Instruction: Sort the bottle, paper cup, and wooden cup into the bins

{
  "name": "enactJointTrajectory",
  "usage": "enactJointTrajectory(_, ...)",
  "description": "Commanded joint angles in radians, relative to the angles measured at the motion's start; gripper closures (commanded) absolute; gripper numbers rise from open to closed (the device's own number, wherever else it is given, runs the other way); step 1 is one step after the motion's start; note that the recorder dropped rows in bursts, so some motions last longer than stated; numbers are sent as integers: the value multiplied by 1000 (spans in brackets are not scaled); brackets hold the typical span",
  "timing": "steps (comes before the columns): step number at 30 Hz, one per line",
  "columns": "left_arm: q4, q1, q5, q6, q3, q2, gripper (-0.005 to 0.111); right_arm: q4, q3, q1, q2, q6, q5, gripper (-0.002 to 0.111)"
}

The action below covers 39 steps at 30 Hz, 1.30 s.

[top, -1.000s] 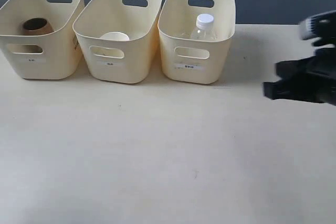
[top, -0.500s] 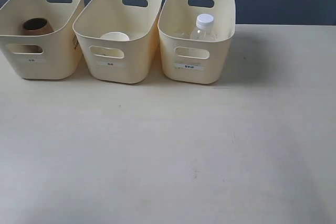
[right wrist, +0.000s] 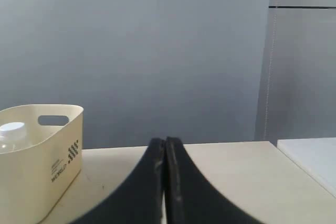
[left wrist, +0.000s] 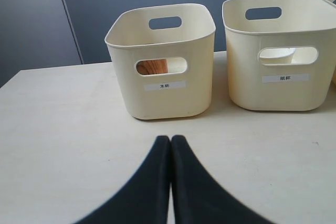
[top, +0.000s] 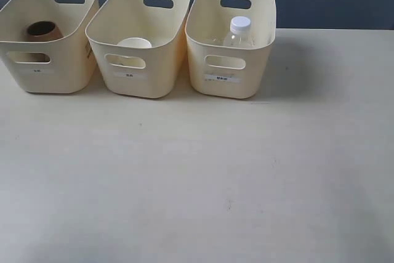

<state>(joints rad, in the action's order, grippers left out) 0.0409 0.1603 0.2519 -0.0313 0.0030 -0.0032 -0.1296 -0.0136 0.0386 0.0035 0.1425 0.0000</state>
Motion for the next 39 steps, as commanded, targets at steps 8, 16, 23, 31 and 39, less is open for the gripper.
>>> enactJointTrajectory(8, 2, 2, -13, 3, -3, 3, 107, 3, 14, -39, -3, -11, -23, 109)
enactJointTrajectory(16, 2, 2, -13, 3, -3, 3, 107, 1, 14, 42, -3, -9, 5, 109)
enactJointTrajectory(23, 2, 2, -13, 3, -3, 3, 107, -3, 14, 103, -3, -11, 5, 109)
enactJointTrajectory(31, 2, 2, -13, 3, -3, 3, 107, 4, 14, 103, -3, -11, 20, 109)
enactJointTrajectory(39, 2, 2, -13, 3, -3, 3, 107, 4, 14, 103, -3, -11, 20, 109)
